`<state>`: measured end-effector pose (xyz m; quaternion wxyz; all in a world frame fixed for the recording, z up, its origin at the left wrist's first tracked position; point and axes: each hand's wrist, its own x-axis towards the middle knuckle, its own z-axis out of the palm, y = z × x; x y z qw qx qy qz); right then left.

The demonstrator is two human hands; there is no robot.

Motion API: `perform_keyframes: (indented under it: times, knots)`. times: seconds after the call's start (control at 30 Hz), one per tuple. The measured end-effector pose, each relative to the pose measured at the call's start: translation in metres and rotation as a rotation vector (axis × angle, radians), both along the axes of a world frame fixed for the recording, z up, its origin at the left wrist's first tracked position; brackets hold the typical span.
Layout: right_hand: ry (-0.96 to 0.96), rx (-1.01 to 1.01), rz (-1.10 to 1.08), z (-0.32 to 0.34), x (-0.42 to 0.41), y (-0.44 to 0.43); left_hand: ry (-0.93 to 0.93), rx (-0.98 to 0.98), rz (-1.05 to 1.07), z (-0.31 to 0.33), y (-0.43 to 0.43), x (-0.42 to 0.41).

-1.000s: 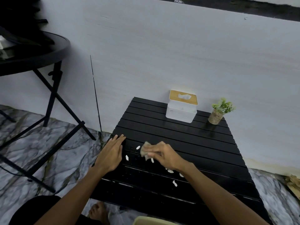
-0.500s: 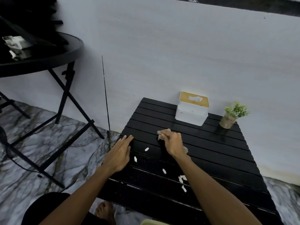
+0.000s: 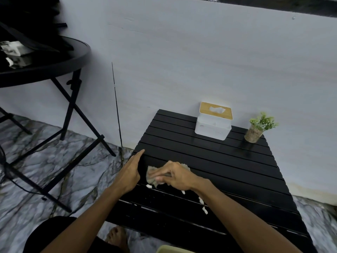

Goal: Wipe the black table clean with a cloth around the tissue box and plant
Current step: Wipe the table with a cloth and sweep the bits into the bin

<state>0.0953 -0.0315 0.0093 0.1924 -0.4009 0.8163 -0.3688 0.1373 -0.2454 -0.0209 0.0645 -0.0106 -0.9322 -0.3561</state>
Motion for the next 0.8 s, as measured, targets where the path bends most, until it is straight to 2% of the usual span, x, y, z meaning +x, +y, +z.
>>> perform_keyframes:
  times: [0.1,0.23,0.37,0.47,0.57,0.63,0.73,0.8]
  knots:
    - [-0.128,-0.022,-0.056,0.012,0.005,0.018,0.001,0.016,-0.009,-0.003,-0.003,-0.001]
    - [-0.22,-0.235,-0.401,0.029,-0.005,0.025,0.004,0.021,-0.005,-0.005,-0.003,-0.002]
    - [-0.063,-0.329,-0.763,0.024,-0.035,0.003,0.022,0.027,0.003,-0.006,-0.002,-0.003]
    - [0.058,-0.164,-0.908,0.007,-0.06,-0.016,0.046,0.013,0.047,-0.001,0.002,0.0]
    - [-0.055,-0.032,-0.975,-0.009,-0.066,-0.039,0.064,0.014,0.08,-0.002,0.002,0.0]
    - [-0.03,-0.01,-0.987,-0.012,-0.062,-0.057,0.073,0.029,0.074,-0.005,-0.001,-0.002]
    - [0.052,0.05,-0.809,-0.012,-0.057,-0.08,0.104,0.082,0.027,-0.01,-0.006,-0.003]
    - [0.042,0.079,-0.695,-0.012,-0.056,-0.088,0.179,0.146,-0.002,-0.004,-0.005,-0.001]
